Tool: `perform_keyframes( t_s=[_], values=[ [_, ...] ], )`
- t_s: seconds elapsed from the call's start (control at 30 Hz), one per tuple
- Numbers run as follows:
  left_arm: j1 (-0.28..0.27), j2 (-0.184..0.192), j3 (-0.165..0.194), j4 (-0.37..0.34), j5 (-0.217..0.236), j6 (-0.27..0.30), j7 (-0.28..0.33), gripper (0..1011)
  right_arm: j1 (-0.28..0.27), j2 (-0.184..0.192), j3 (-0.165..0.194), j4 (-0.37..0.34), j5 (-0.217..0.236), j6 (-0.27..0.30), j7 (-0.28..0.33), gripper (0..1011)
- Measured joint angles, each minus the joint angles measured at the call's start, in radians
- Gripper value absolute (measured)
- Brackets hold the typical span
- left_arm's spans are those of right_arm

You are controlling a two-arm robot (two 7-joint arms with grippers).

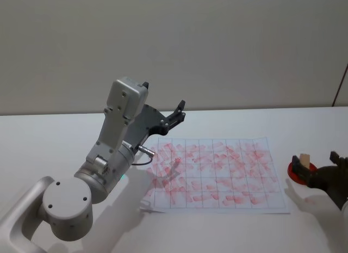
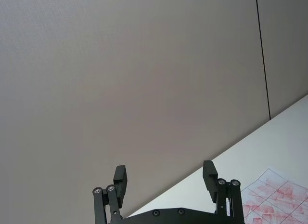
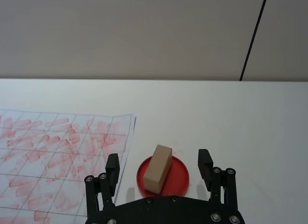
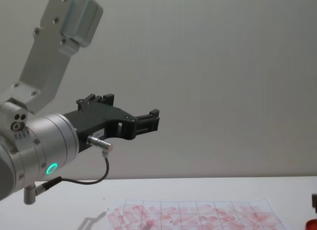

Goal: Use the one hand to pick up the stamp and affix it onto the A4 paper.

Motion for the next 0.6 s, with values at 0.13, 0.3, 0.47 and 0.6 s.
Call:
perform_keyframes(
  t_s=[0.13,0.3,0.47,0.6],
  values=[
    [0.0,0.0,0.0,0.0,0.0,0.0,0.0,1001,0.011,-0.006,0.0,0.024,0.002,0.02,0.009,1001],
    [0.0,0.0,0.0,0.0,0.0,0.0,0.0,1001,0.026,-0.014,0.0,0.052,0.0,0.041,0.02,1001],
    [0.0,0.0,0.0,0.0,0.0,0.0,0.0,1001,0.042,-0.024,-0.003,0.079,-0.009,0.054,0.03,1001],
    [0.0,0.0,0.0,0.0,0.0,0.0,0.0,1001,0.051,-0.03,-0.005,0.095,-0.015,0.061,0.036,1001]
  ],
)
